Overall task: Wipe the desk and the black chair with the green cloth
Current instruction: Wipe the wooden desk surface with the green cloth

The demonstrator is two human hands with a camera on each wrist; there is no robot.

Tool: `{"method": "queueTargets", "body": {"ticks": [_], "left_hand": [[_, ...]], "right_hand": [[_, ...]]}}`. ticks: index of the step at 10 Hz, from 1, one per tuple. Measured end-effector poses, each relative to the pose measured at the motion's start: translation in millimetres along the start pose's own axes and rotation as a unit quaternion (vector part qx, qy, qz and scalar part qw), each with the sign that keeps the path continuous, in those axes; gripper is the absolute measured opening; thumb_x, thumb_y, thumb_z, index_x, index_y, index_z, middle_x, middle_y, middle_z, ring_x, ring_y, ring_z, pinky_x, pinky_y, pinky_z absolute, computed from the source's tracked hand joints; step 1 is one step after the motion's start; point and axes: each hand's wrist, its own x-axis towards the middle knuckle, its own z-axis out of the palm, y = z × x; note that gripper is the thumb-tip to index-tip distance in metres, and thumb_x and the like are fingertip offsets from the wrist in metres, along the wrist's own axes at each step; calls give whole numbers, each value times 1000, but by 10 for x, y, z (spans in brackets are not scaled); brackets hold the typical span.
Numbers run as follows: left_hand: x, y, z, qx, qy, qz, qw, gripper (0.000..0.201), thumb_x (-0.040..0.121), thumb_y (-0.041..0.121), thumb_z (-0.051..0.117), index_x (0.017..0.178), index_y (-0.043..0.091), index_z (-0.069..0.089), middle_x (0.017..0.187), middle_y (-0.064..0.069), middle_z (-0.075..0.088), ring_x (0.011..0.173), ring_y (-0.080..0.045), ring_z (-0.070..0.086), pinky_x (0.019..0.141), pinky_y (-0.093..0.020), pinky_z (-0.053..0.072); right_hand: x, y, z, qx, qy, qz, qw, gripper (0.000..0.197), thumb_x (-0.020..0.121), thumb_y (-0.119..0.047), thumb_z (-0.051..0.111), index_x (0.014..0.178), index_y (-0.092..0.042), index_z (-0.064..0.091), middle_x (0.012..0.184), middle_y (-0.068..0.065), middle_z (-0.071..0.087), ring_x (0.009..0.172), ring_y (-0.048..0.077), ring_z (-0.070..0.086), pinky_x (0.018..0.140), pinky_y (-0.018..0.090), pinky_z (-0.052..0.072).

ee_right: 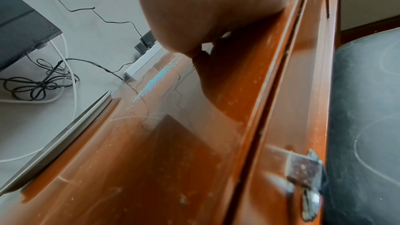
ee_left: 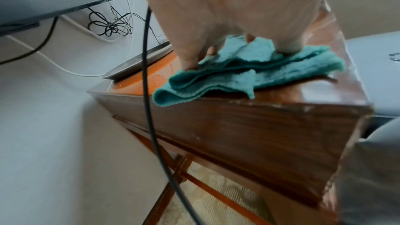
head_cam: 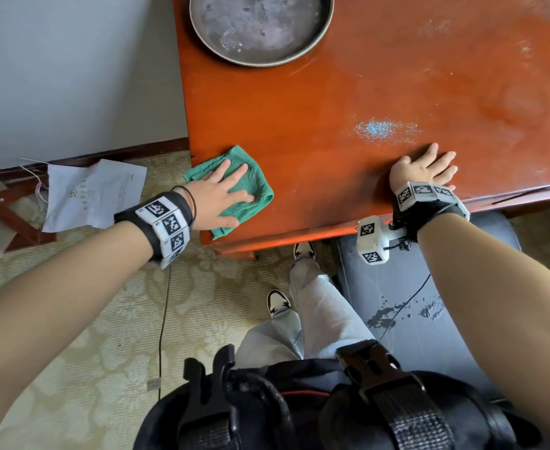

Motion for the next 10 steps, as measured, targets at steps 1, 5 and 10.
{"method": "queueTargets", "body": {"ticks": [1, 5, 10], "left_hand": [[-88, -106, 50, 17, -10, 8, 1000, 58, 97, 49, 37, 149, 35, 14, 155, -3, -25, 142, -33, -23, 113, -46, 22], [88, 257, -36, -7, 26, 5, 1000, 50, 99, 43, 35, 144, 25, 25, 157, -13, -15, 141, -44, -12, 114, -56, 12], [-426, -130, 314, 243, 73, 66, 965, 32, 89, 35, 54, 115, 23, 69, 137, -2, 53, 137, -40, 20, 114, -47, 17]], "right_hand": [[-6, 0, 3, 2, 5, -4, 1000, 59, 97, -29, 30, 151, -24, 8, 159, 3, -7, 146, 25, -6, 117, 47, -4], [-21, -6, 34, -6, 21, -8, 1000, 59, 97, -28, 29, 152, -23, 9, 159, 4, -6, 146, 26, -4, 117, 48, -4], [-28, 2, -10, -14, 1, -10, 1000, 59, 98, -29, 28, 152, -23, 7, 159, 4, -8, 146, 26, -5, 117, 48, -3]]}}
